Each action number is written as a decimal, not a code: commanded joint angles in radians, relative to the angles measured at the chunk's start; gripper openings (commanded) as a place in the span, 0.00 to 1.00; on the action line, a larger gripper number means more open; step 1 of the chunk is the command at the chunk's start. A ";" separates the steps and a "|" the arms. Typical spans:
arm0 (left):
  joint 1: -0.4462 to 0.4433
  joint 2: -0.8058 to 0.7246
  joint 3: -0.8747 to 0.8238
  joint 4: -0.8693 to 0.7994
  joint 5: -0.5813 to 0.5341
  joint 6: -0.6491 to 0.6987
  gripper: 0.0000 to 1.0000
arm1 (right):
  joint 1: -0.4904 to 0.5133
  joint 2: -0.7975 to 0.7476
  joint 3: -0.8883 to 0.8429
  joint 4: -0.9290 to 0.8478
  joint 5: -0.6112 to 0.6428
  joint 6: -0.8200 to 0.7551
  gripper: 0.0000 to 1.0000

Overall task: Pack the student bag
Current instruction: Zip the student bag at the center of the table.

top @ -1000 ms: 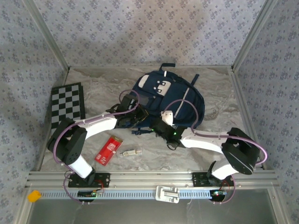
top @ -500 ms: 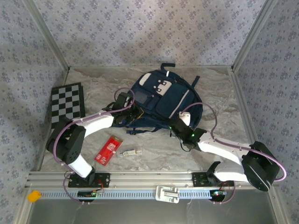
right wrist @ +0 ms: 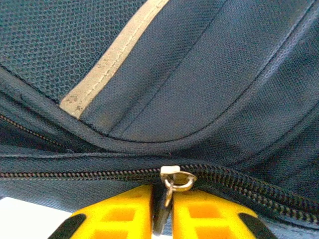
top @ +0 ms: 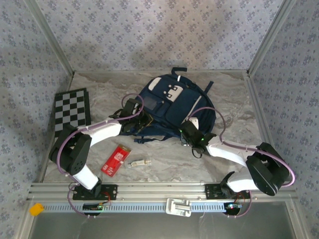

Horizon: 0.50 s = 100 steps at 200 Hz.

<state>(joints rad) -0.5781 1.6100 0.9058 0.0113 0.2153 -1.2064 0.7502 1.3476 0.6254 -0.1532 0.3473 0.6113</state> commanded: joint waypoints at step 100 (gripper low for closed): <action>0.161 0.065 0.173 -0.102 0.040 0.219 0.00 | 0.004 -0.127 0.088 -0.427 0.142 0.031 0.00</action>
<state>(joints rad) -0.5018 1.6394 0.9878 -0.0792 0.2588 -1.0882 0.7578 1.2446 0.6704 -0.3511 0.3870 0.5877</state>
